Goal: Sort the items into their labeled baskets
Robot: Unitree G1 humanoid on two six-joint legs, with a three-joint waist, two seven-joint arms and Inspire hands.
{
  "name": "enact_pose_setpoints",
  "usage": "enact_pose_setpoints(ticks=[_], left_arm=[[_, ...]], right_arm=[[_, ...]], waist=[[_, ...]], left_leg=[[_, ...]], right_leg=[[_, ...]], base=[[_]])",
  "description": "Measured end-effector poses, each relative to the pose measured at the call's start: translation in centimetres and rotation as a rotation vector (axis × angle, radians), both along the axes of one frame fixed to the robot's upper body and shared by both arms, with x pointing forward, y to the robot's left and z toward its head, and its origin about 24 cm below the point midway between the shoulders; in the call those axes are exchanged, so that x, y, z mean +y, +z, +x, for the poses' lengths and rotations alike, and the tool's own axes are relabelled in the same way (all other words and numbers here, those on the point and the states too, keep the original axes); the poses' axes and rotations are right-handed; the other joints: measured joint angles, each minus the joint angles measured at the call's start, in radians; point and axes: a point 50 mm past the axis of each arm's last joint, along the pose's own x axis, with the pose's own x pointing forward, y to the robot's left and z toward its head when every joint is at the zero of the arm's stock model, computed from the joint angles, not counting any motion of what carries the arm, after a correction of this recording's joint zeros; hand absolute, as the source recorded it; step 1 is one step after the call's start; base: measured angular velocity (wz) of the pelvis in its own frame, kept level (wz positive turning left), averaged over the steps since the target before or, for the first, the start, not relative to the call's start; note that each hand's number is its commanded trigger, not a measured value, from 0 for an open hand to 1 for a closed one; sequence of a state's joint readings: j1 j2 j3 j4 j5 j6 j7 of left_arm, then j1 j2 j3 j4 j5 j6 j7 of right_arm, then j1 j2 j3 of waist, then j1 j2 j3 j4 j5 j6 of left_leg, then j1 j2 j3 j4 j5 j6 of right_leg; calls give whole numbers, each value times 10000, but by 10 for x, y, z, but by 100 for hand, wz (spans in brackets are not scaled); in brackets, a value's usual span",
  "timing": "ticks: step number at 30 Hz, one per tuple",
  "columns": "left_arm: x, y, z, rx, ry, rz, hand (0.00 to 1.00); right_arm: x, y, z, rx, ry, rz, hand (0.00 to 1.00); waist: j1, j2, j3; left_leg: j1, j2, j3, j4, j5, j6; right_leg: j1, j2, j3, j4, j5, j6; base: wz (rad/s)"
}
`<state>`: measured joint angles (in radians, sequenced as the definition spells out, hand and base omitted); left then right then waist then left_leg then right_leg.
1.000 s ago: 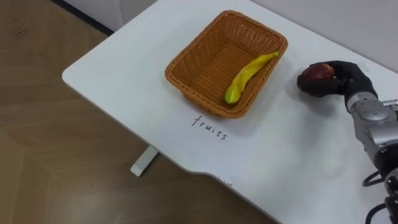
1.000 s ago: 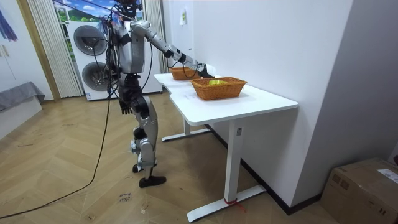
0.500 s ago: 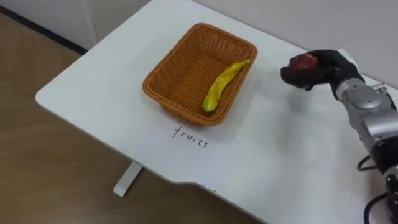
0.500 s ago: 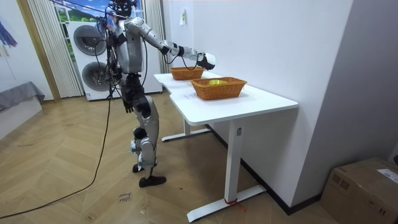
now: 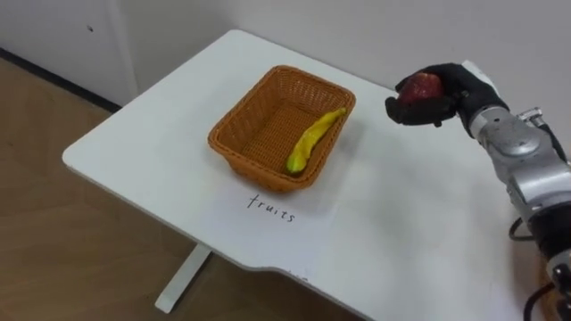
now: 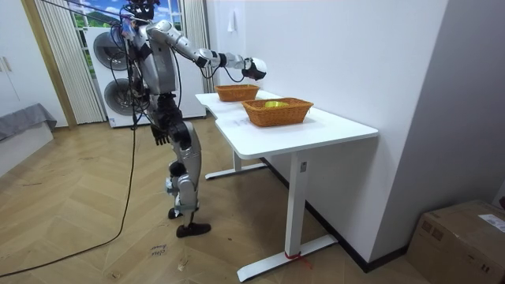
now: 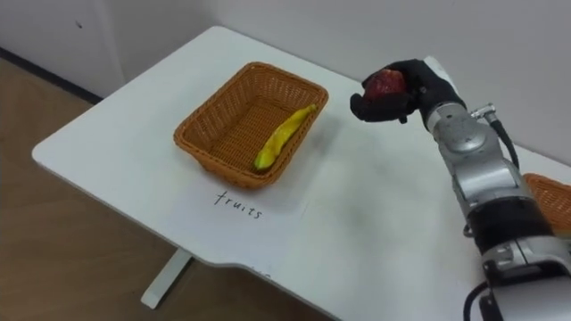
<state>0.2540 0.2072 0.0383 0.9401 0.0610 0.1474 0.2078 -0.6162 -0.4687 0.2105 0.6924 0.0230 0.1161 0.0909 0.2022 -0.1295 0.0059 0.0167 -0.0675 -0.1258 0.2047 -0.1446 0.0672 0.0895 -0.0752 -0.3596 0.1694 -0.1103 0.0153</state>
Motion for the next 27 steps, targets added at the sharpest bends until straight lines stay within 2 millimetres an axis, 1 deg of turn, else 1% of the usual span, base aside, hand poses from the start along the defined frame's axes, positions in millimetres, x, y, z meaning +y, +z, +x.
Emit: enact_pose_setpoints(ticks=[2, 4, 6, 7, 9, 10, 12, 15, 17, 18, 21, 24, 27], left_arm=[[0, 0, -2, 92, 21, -10, 0], [0, 0, -6, 190, 44, -15, 0], [0, -1, -9, 395, -85, 7, 0], [0, -1, -8, 400, -137, -7, 0], [-1, -1, -5, 397, -351, -105, 0], [-1, -1, -5, 418, -391, -95, 0], [1, -1, -7, 485, -319, -156, 0], [1, -1, -7, 488, -300, -227, 0], [1, -1, -8, 484, -216, -272, 0], [1, -1, -8, 453, -162, -284, 0], [-1, -1, -7, 391, -179, -340, 0], [-1, -1, -6, 357, -191, -350, 0], [-1, -1, -5, 334, -201, -351, 0]], right_arm=[[2, 3, 1, -83, 58, -86, 100], [8, 8, 2, -329, 260, -194, 100], [23, 14, 4, -703, 641, -181, 100], [26, 16, 4, -797, 737, -194, 100], [33, 21, 3, -1106, 1021, -228, 100], [35, 21, 3, -1146, 1066, -197, 100], [42, 23, 2, -1295, 1248, -134, 100], [45, 23, 3, -1354, 1303, -98, 100], [46, 23, 3, -1344, 1352, -341, 100], [46, 22, 2, -1339, 1386, -561, 100], [48, 21, 2, -1318, 1473, -869, 100], [57, 16, 2, -1138, 1839, -999, 100], [66, 15, 1, -1146, 2089, -841, 100]], waist=[[12, -12, -9], [72, 0, -2], [135, -8, -10], [172, -20, -18], [293, -68, -52], [305, -69, -52], [428, -142, -99], [518, -171, -71], [602, -163, -61], [718, -150, -25], [870, -151, 15], [1039, -209, 28], [1081, -285, 23]], left_leg=[[-8, -5, -21, 0, -13, -50], [27, -1, 0, -11, -9, -57], [98, 15, 3, -25, 4, -33], [97, 14, -3, -26, 3, -36], [98, -6, -75, -25, 0, -41], [101, -15, -110, -25, 0, -42], [124, -19, -164, 4, -9, -48], [203, -52, -310, 12, -33, -41], [220, -78, -341, 3, -53, -27], [227, -82, -344, -1, -62, -22], [225, -94, -342, -10, -89, -15], [230, -96, -347, -9, -100, -14], [204, -118, -422, -7, -108, -4]], right_leg=[[-3, -2, -11, 0, -5, -8], [3, 4, -7, 1, -16, -25], [57, 22, -2, -5, -42, -51], [59, 23, -1, -7, -61, -50], [96, 19, -14, -22, -119, -47], [112, 18, -27, -24, -141, -37], [184, 19, -88, -30, -193, -22], [325, 6, -173, -40, -216, 8], [336, -13, -115, -7, -265, 29], [332, -16, -91, 0, -265, 30], [308, -17, -24, 3, -265, 31], [308, -15, -36, 3, -268, 35], [309, -34, -144, 2, -280, 55]], base=[[0], [-5], [-5], [6], [12], [16], [12], [14], [5], [0], [-3], [-1], [7]])
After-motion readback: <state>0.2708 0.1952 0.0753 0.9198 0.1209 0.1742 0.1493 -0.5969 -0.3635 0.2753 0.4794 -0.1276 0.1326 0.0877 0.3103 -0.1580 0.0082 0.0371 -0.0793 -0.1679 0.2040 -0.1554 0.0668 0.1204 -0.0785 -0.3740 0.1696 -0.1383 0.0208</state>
